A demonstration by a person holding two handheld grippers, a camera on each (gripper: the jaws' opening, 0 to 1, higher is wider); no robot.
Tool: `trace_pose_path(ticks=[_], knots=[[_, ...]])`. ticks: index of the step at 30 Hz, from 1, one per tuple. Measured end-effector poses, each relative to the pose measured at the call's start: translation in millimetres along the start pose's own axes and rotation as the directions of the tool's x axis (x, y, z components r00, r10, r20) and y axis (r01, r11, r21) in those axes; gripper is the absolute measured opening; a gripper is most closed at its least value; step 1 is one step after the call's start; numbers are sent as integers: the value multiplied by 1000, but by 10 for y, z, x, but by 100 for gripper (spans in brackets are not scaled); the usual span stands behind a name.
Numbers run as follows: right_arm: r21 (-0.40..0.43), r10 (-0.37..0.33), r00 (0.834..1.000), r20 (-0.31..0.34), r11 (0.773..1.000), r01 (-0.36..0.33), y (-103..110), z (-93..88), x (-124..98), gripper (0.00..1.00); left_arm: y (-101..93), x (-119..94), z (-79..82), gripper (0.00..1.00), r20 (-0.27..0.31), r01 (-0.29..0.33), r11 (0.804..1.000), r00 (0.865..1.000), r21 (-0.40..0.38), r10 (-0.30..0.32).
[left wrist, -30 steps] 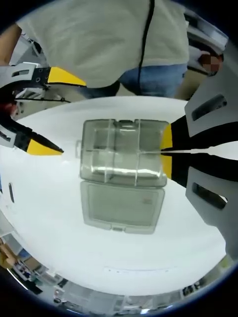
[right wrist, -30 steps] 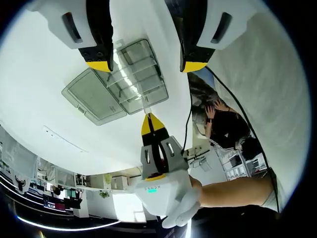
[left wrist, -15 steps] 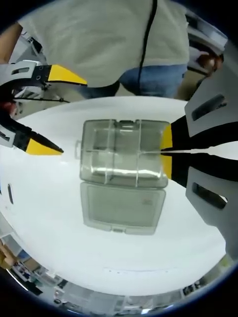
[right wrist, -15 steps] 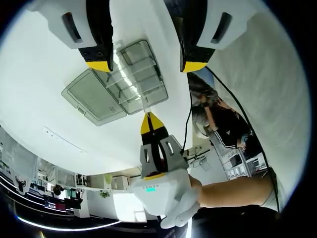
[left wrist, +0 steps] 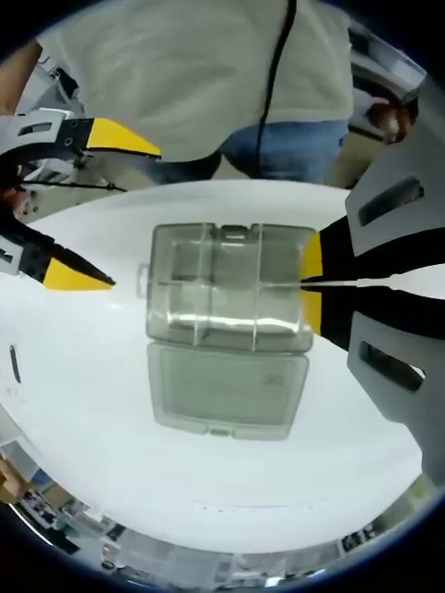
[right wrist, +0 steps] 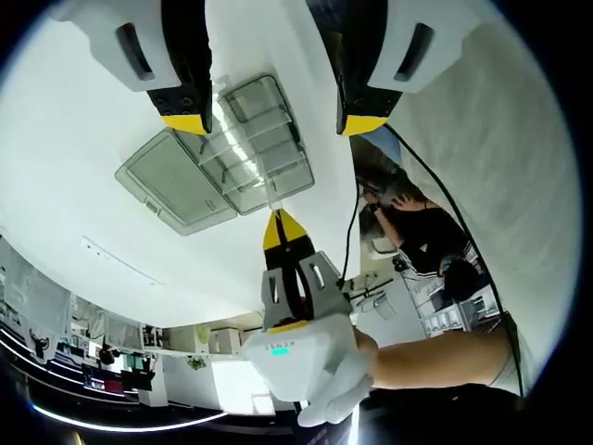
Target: Insert the divider into the dual guide fixture by aligning both edges with the guide slots and pushing it downward to the bottom, including one-sided entry, uneven engagement, binding, and posture correction.
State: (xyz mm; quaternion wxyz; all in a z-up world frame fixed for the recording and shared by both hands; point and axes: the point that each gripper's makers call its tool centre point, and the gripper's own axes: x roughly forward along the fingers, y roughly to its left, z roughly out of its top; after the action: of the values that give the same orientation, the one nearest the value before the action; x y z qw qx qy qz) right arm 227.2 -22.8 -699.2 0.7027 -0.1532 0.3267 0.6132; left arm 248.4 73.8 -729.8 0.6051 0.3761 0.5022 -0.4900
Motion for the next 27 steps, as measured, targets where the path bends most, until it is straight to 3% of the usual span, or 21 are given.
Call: trace_pose_path(ticks=[27], knots=[[-1,-2,1000,0,1000,2,-1,-3,-16,51,8,87,26,0,-24,7,1000,1000,-6,-7]])
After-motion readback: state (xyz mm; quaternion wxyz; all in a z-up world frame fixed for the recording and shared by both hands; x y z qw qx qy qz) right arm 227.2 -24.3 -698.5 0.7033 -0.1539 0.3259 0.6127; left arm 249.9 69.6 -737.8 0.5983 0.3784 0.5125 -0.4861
